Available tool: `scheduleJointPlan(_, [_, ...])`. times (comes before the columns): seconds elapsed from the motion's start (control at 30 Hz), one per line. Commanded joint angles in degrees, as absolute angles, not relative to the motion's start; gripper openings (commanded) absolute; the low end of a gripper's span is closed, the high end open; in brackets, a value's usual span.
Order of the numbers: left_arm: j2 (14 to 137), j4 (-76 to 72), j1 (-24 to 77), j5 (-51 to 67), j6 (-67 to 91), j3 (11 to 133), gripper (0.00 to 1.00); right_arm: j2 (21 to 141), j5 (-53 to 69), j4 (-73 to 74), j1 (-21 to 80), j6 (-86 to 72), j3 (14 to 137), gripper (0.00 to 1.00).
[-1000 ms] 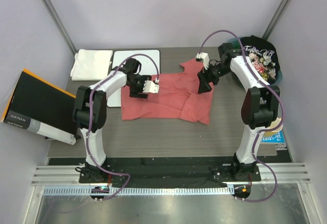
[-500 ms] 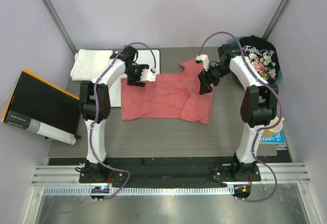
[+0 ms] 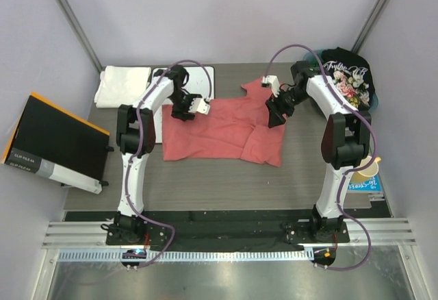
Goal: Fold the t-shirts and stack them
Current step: Flatten out the tshirt
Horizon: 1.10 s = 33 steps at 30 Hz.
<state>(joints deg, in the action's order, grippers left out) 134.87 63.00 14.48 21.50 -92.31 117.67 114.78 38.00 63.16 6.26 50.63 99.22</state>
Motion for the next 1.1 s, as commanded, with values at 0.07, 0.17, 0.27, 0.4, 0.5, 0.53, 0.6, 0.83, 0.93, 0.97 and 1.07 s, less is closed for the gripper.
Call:
scheduleJointPlan(0.07, [137.3, 66.9, 14.2, 22.2, -94.5, 121.8, 0.58, 114.5, 37.6, 64.0, 6.2, 50.7, 101.6, 0.66])
scheduleJointPlan(0.17, [137.7, 67.1, 14.1, 21.9, -95.1, 121.8, 0.54, 115.0, 37.7, 64.0, 6.1, 50.5, 102.3, 0.65])
scheduleJointPlan(0.27, [138.1, 67.3, 14.0, 21.5, -95.5, 121.8, 0.48, 115.2, 38.0, 64.1, 6.2, 50.6, 102.8, 0.63])
scheduleJointPlan(0.4, [138.4, 67.5, 14.0, 21.3, -95.6, 121.6, 0.22, 115.6, 37.8, 64.2, 6.1, 50.9, 103.4, 0.60])
scheduleJointPlan(0.5, [138.0, 66.4, 14.0, 21.1, -93.6, 121.5, 0.00, 115.9, 37.7, 64.4, 6.2, 51.1, 103.9, 0.57])
scheduleJointPlan(0.53, [137.9, 66.2, 14.0, 21.1, -93.1, 121.5, 0.00, 115.9, 37.7, 64.4, 6.2, 51.1, 104.1, 0.56])
scheduleJointPlan(0.6, [137.4, 64.9, 14.0, 20.7, -90.8, 121.2, 0.00, 116.2, 37.8, 64.7, 6.2, 51.0, 104.2, 0.55])
scheduleJointPlan(0.83, [127.6, 56.3, 14.3, 16.4, -83.4, 118.7, 0.00, 116.5, 37.1, 70.1, 6.2, 53.2, 103.2, 0.65])
scheduleJointPlan(0.93, [123.5, 53.6, 14.3, 16.2, -81.7, 117.0, 0.00, 117.2, 38.3, 71.8, 5.5, 53.6, 101.5, 0.71])
scheduleJointPlan(0.97, [121.2, 52.8, 14.3, 16.2, -81.5, 115.8, 0.00, 117.4, 38.9, 71.9, 5.4, 53.5, 101.1, 0.71])
scheduleJointPlan(1.07, [117.3, 52.5, 15.1, 14.8, -81.7, 112.8, 0.00, 119.1, 41.4, 72.0, 4.9, 52.8, 100.9, 0.71])
